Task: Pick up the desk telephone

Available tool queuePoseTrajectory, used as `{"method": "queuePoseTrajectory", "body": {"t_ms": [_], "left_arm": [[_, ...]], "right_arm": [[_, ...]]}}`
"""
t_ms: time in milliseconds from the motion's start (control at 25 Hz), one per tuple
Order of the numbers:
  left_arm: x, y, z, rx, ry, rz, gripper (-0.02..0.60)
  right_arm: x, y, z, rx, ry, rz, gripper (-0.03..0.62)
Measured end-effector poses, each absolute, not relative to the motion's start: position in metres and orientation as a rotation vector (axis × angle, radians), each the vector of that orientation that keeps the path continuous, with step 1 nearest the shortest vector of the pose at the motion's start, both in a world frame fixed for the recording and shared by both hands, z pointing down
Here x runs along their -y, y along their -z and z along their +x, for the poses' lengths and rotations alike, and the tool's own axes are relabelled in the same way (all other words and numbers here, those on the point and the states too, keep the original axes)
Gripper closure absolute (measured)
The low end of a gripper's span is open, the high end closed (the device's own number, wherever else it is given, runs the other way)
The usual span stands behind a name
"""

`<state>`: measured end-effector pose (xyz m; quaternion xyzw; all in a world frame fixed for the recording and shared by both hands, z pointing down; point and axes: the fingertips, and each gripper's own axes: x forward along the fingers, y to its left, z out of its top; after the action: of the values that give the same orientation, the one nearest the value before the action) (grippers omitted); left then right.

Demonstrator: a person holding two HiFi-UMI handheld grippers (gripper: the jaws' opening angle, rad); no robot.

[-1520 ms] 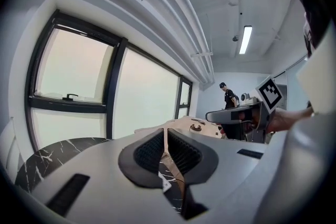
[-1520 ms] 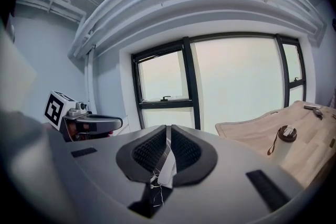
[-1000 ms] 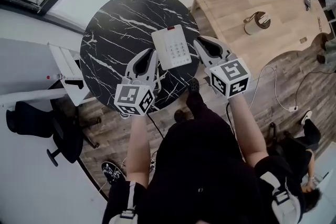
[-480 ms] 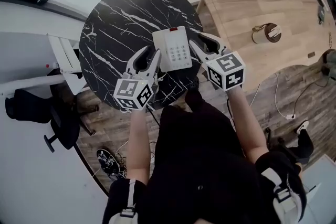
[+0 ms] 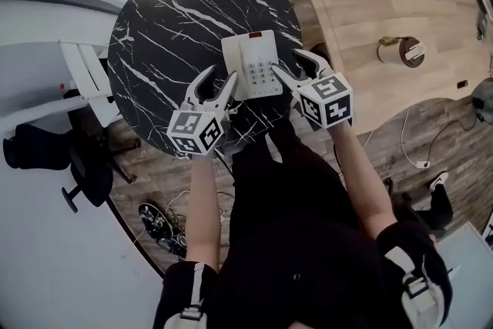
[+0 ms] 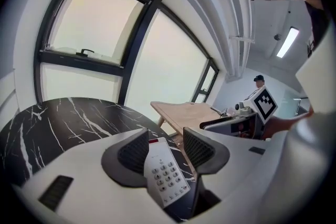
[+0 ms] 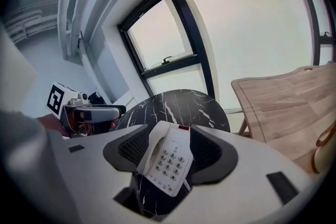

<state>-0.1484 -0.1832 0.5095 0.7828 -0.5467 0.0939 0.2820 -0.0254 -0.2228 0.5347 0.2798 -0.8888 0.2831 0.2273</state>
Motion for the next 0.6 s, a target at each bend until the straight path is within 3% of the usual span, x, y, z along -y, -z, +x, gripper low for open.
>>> {"method": "queuePoseTrajectory", "body": {"t_ms": [240,600], "left_arm": [[0.178,-0.557,-0.153,1.360,-0.254,2.010,0.328],[0.178,-0.611,-0.161,1.248,-0.308,1.950,0.285]], "right_arm": [[0.211,-0.579,-0.033,2.350,-0.880,0.745,0.304],[0.200,-0.630,-0.041,2.230,-0.946,0.750,0.281]]}}
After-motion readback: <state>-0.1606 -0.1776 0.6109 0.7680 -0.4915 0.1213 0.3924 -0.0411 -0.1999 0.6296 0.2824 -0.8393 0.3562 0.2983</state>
